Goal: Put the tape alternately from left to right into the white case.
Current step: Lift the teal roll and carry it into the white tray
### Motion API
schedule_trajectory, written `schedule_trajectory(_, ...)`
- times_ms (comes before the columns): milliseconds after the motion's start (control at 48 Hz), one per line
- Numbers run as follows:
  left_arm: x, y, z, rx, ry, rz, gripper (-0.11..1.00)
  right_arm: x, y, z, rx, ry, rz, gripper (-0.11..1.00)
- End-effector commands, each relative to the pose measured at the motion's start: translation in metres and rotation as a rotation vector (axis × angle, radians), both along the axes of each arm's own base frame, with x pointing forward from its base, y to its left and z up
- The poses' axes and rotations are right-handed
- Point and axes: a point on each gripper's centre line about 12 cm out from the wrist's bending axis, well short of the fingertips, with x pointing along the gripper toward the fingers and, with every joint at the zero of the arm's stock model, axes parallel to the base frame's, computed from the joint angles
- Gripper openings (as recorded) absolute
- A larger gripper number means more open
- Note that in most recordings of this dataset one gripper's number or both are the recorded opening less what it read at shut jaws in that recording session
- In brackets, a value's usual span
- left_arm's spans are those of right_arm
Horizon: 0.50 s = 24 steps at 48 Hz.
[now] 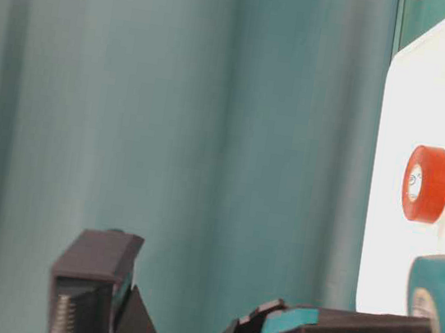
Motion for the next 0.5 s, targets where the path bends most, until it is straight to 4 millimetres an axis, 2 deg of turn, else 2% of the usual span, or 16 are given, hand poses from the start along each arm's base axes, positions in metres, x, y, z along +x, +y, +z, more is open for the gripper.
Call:
schedule_trajectory(0, -0.003, 0.018, 0.014, 0.01, -0.044, 0.033, 0.25, 0.004, 0.0, 0.007, 0.002, -0.027, 0.002, 0.71)
schedule_trajectory(187, -0.01, 0.057, 0.01, 0.036, -0.029, 0.115, 0.25, 0.005, 0.0, 0.007, 0.004, -0.029, 0.001, 0.71)
schedule_trajectory(479, -0.014, 0.099, 0.007, 0.091, -0.021, 0.169, 0.25, 0.005, 0.001, 0.007, 0.012, -0.03, -0.004, 0.71)
